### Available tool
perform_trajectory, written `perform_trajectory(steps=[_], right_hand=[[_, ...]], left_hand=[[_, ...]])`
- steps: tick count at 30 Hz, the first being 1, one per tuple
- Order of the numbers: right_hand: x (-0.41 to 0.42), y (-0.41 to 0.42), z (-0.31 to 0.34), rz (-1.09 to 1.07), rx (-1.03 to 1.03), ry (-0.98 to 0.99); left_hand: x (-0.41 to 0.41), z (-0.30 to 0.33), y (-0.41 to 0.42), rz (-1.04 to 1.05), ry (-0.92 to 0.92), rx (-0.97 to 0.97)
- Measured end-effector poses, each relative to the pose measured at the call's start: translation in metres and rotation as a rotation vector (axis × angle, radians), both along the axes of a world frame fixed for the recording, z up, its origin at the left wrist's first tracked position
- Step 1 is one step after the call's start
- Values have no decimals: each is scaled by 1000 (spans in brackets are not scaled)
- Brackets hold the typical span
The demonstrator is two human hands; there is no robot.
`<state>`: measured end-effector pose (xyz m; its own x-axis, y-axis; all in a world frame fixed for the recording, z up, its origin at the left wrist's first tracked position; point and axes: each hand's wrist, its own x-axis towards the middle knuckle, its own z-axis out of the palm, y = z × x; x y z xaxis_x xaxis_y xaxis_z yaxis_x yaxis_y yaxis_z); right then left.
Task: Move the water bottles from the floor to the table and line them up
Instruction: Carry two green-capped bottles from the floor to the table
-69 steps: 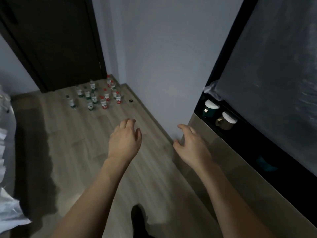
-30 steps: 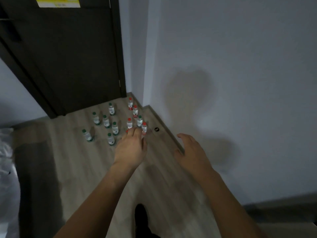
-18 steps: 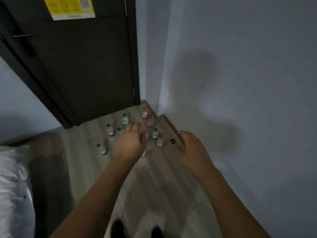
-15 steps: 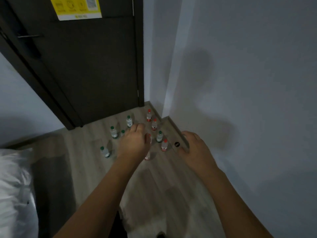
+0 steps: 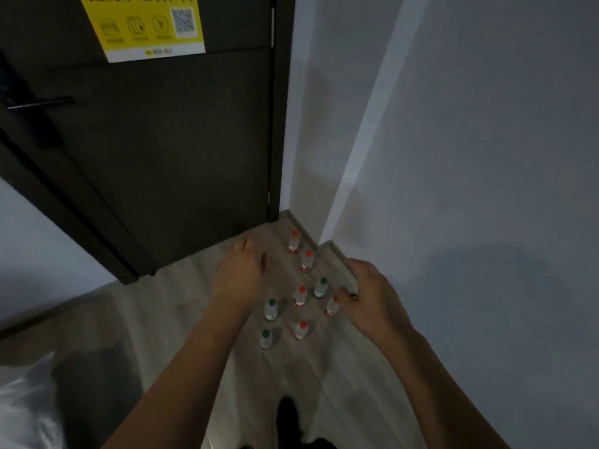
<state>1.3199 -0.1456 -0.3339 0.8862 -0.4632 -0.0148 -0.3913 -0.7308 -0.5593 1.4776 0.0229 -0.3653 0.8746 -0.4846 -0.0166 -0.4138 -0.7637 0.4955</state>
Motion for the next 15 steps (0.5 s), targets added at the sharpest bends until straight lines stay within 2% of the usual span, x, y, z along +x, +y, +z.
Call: perform_trajectory(steps=[2, 10, 15], right_hand=[[34, 0, -10, 4, 21, 36], [179, 3, -59, 168, -1, 76], [263, 20, -128, 241, -61, 183]], left_hand=[[27, -9, -2, -34, 19, 73], [146, -36, 25, 125, 20, 118], [219, -110, 53, 161, 119, 134]])
